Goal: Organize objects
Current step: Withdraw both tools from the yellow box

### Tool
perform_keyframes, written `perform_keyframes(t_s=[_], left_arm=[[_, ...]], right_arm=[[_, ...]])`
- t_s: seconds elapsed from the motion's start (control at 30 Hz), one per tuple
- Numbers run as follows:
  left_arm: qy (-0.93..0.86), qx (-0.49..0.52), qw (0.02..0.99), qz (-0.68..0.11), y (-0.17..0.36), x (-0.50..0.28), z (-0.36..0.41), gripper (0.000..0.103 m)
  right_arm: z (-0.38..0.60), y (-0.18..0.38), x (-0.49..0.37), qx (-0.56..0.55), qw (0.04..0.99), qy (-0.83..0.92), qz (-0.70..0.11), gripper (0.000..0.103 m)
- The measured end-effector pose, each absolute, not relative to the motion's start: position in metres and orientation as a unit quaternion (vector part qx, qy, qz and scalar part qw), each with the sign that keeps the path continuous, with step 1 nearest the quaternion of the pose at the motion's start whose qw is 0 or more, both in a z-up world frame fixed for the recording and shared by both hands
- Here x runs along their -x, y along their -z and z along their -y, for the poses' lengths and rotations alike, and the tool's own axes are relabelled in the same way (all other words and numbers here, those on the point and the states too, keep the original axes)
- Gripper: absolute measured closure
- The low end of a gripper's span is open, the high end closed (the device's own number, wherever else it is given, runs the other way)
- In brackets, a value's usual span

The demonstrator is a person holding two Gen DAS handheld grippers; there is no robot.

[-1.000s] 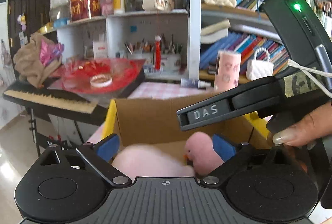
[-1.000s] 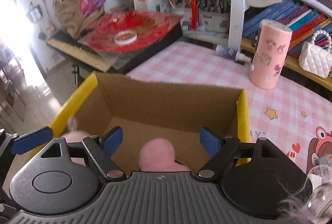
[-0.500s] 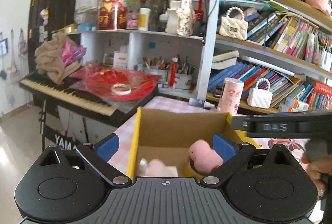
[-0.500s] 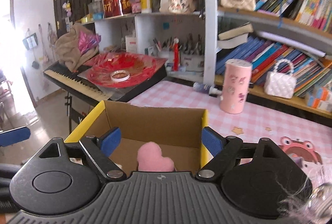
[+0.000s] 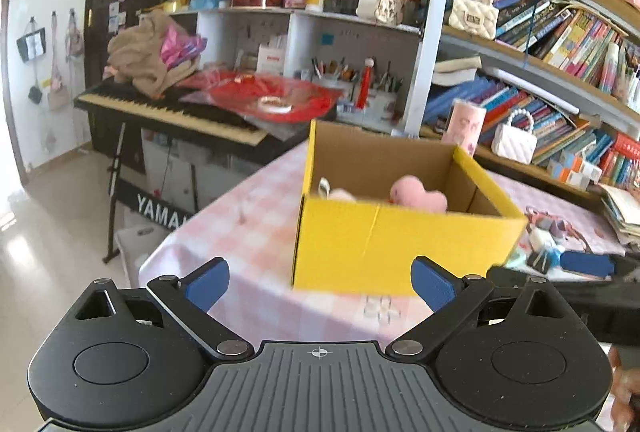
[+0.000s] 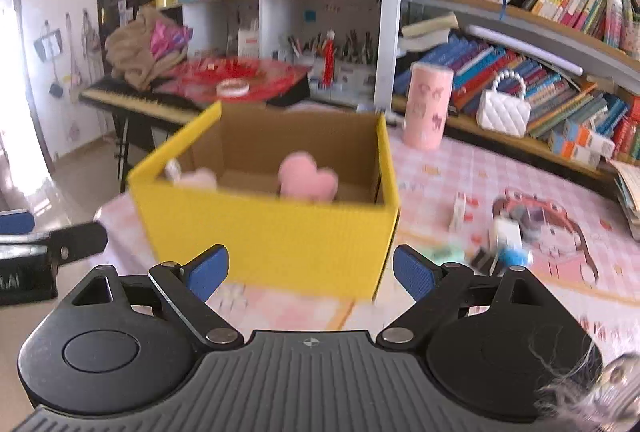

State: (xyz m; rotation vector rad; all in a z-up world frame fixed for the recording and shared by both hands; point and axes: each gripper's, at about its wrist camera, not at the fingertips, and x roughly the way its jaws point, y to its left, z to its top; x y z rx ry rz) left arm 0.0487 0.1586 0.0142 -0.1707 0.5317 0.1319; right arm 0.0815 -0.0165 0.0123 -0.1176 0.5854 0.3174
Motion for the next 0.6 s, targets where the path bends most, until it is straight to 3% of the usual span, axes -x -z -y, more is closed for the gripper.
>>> perform_keyframes(t_s=[0.6], left_arm=[[-0.061, 0.083, 0.946, -0.308, 0.009, 0.003, -0.143, 0.004]], right_arm=[[0.022, 0.014, -0.002, 0.068, 0.94, -0.117, -0.313, 0.011]])
